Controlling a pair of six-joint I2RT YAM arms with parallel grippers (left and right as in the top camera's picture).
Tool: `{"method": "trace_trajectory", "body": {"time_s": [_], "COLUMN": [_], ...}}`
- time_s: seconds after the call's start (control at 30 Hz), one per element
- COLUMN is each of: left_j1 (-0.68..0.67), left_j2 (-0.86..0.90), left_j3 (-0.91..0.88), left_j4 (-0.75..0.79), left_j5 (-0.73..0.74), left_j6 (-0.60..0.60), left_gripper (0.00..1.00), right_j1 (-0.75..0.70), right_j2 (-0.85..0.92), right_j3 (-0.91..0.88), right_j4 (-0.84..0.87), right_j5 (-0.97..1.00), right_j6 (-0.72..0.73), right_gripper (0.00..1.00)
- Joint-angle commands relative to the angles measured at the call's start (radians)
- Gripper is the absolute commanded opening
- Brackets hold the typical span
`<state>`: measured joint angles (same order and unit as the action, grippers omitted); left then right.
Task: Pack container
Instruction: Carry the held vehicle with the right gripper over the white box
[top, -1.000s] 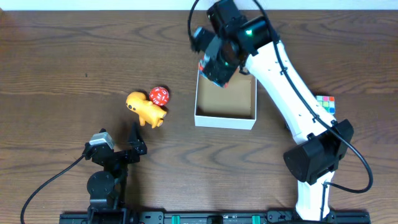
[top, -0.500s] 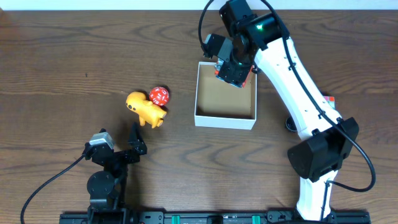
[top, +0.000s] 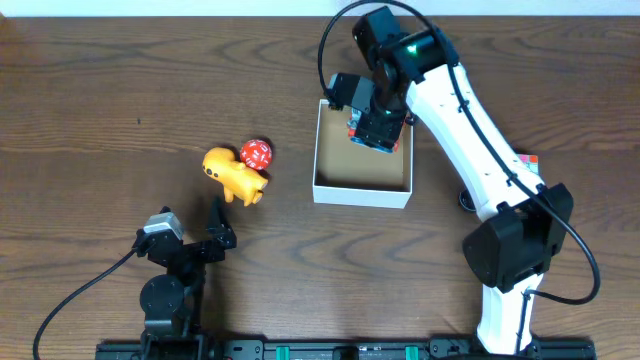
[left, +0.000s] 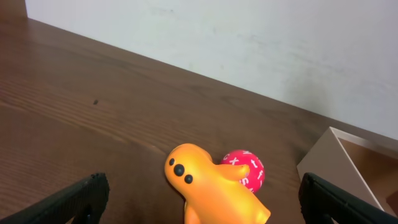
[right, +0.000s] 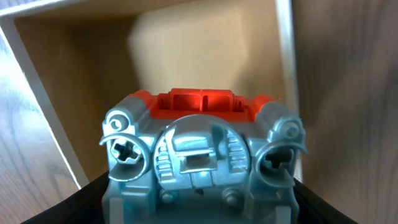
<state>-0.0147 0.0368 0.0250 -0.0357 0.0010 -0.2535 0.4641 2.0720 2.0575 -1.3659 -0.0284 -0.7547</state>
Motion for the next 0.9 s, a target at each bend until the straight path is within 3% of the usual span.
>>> {"method": "trace_trajectory", "body": {"time_s": [0.0,0.43,0.87], "left_j1": [0.005,0.005,0.005], "left_j2": [0.000,0.000,0.000], "left_j3": [-0.021,-0.021,-0.021], "left_j4": [-0.036,-0.036,-0.036], "left_j5": [-0.008,-0.008,-0.008], "left_j6": [0.016,0.016,0.016], "left_gripper": [0.98,0.98,0.98], "right_j1": [-0.002,-0.013,-0.079], "right_j2": [0.010,0.010,0.010], "right_j3": [-0.043,-0.260,-0.280], "right_j4": [0.019,0.199,0.249], "right_j5": [-0.013,-0.013,-0.014], "right_j6": [-0.043,-0.118,-0.170], "right_gripper": [0.32,0.32,0.34]}}
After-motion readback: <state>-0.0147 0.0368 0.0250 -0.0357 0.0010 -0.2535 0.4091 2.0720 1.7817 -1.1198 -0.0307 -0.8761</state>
